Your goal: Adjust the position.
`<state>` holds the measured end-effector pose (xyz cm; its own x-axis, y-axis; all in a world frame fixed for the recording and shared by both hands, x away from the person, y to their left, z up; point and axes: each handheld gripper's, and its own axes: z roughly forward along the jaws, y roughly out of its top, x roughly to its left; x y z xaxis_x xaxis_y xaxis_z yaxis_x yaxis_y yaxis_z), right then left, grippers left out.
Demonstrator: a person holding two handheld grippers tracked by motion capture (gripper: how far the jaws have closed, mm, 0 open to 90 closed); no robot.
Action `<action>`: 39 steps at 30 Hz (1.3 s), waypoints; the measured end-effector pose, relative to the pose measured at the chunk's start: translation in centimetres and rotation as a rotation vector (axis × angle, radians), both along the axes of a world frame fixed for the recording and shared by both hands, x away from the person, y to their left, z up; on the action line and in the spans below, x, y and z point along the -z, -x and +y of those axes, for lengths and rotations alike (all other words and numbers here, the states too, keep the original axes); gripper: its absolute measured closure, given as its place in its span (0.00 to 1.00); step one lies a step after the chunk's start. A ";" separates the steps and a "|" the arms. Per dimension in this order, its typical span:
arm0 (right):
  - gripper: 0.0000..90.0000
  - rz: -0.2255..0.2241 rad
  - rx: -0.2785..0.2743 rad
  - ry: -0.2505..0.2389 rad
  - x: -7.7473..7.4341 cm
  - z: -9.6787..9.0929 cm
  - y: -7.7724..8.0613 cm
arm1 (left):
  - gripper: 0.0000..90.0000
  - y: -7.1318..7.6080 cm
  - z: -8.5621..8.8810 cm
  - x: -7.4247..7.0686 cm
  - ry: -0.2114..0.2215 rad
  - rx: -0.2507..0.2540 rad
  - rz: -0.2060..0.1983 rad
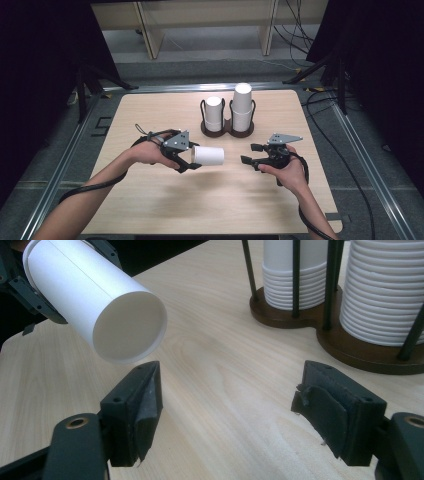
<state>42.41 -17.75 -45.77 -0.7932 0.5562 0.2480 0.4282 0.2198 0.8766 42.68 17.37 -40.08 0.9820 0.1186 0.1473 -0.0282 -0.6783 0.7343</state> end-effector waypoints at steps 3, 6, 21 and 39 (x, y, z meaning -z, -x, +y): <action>0.29 0.000 -0.015 0.015 -0.1 0.2 -0.1 | 0.35 0.0 -0.1 -0.1 -0.008 0.003 0.003; 0.29 0.013 -0.029 0.009 -0.3 0.6 0.0 | 0.35 0.0 -0.1 -0.2 -0.032 0.015 -0.002; 0.29 0.028 -0.112 0.058 0.1 1.7 0.4 | 0.36 0.0 0.2 -0.8 -0.146 0.072 0.021; 0.29 0.009 -0.195 0.082 0.1 1.7 1.0 | 0.36 0.5 -0.4 -2.0 -0.277 0.182 0.041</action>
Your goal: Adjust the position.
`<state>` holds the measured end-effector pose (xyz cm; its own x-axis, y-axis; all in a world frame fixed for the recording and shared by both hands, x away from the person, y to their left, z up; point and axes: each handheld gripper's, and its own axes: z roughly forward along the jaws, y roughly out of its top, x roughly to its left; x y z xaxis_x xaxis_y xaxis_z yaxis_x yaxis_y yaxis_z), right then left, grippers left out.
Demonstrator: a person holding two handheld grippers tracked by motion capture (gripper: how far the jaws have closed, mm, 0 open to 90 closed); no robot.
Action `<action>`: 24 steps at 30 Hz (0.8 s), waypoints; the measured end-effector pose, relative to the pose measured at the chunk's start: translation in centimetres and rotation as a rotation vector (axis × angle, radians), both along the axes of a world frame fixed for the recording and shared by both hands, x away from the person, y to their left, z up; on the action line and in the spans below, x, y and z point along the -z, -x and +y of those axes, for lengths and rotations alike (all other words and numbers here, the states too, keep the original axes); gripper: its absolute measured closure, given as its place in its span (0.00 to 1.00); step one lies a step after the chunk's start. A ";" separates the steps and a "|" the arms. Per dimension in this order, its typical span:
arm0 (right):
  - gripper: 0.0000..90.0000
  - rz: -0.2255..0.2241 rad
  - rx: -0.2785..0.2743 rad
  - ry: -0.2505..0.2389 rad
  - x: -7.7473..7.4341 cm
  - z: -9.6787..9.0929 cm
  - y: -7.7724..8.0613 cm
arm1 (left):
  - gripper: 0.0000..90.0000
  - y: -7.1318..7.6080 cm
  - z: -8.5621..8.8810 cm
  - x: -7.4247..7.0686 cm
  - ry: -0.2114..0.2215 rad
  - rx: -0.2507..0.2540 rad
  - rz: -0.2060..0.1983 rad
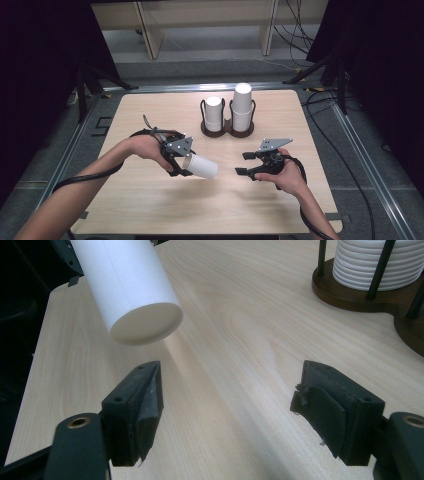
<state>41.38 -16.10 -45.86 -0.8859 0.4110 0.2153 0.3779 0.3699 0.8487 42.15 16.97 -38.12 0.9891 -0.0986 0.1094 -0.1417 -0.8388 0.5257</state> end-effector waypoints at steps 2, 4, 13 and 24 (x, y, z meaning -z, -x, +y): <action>0.29 -0.001 0.005 0.008 -0.1 0.0 0.0 | 0.37 0.0 -0.1 -0.1 -0.013 0.009 0.000; 0.30 0.000 0.004 0.005 -0.1 0.1 0.0 | 0.37 0.0 -0.1 -0.3 -0.016 0.012 0.003; 0.30 0.005 -0.028 0.028 -0.3 0.6 0.0 | 0.37 0.1 -0.6 -0.9 -0.078 0.040 -0.006; 0.30 -0.007 -0.054 0.055 -0.4 0.9 0.0 | 0.37 -0.2 -0.7 -0.8 -0.124 0.040 -0.004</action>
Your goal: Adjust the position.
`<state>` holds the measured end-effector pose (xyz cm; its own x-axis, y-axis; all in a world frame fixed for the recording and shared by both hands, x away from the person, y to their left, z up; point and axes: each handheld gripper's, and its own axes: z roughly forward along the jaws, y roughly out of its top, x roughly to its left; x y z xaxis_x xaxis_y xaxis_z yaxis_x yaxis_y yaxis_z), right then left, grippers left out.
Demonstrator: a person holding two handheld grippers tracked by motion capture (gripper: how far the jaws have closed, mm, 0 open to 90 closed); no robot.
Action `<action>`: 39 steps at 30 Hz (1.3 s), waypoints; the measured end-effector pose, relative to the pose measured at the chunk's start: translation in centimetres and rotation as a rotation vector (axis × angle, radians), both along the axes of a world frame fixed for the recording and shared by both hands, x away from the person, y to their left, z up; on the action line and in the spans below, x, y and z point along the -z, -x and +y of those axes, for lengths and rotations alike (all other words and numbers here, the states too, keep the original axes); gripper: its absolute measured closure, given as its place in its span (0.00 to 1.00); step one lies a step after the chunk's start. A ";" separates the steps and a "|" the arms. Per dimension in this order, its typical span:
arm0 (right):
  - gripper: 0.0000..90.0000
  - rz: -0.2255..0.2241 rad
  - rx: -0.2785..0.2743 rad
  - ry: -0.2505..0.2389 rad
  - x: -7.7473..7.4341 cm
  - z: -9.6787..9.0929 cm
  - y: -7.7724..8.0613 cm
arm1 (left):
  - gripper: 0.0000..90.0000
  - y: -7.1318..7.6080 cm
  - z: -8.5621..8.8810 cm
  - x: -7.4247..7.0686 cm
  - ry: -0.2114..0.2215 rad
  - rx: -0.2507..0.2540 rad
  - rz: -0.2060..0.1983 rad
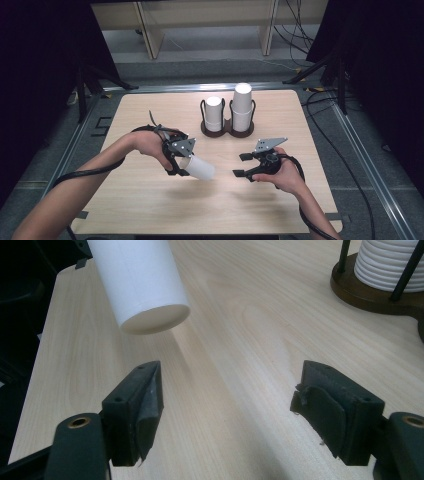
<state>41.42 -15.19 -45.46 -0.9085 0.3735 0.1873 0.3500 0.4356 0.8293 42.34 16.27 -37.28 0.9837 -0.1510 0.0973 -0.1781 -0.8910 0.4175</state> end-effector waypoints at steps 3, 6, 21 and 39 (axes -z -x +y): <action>0.29 -0.005 -0.009 0.005 -0.1 0.1 0.0 | 0.37 0.1 -0.1 0.0 -0.010 -0.003 0.006; 0.29 -0.005 -0.013 0.010 -0.1 0.2 0.1 | 0.37 0.1 -0.3 -0.2 -0.033 0.011 -0.002; 0.30 -0.017 -0.052 0.058 -0.4 1.4 0.0 | 0.37 0.0 -0.9 -0.4 -0.101 0.010 -0.009; 0.30 -0.007 -0.084 0.071 -0.8 3.1 0.1 | 0.37 -0.3 -1.6 -0.2 -0.191 0.025 0.005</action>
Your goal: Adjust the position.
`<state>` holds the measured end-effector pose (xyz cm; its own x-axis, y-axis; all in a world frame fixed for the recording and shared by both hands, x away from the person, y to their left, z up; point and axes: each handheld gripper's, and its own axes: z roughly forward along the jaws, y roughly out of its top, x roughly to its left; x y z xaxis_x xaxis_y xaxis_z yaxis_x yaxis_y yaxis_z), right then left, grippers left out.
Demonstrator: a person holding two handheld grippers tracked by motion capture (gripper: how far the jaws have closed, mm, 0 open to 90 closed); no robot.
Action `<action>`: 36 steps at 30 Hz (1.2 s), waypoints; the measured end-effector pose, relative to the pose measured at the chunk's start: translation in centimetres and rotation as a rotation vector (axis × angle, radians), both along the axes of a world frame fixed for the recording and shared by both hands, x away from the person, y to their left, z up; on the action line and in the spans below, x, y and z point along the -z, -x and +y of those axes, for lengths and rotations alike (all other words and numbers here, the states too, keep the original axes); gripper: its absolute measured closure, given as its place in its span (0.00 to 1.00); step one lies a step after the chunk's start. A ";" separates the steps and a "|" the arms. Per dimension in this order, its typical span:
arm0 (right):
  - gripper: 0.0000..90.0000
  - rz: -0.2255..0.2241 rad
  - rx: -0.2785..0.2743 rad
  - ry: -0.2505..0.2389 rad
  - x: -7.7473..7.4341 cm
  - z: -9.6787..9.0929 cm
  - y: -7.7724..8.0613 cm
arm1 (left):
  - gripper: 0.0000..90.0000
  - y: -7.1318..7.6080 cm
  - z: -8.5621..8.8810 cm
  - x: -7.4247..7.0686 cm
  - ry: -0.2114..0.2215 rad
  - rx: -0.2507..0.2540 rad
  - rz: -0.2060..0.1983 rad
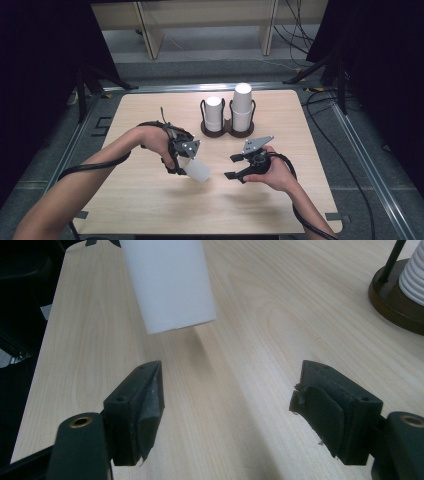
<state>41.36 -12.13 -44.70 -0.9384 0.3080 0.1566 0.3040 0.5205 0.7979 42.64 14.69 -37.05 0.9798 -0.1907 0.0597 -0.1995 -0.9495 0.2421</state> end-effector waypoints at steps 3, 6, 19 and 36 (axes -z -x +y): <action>0.30 -0.005 -0.003 -0.001 -0.1 0.2 0.0 | 0.37 0.0 -0.1 0.0 -0.002 -0.002 0.001; 0.30 -0.011 -0.005 -0.002 -0.1 0.5 0.1 | 0.37 -0.1 -0.3 0.0 -0.013 0.002 -0.001; 0.30 -0.038 -0.032 -0.011 -0.5 2.1 0.3 | 0.37 -0.4 -1.0 -0.4 -0.096 0.046 -0.025; 0.29 -0.095 -0.057 -0.028 -0.4 4.6 0.7 | 0.37 -0.4 -1.6 -0.7 -0.139 0.024 -0.032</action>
<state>40.67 -7.56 -44.34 -0.9654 0.2501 0.0742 0.1970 0.5123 0.8359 43.04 13.09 -36.35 0.9728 -0.2231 0.0620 -0.2285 -0.9682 0.1018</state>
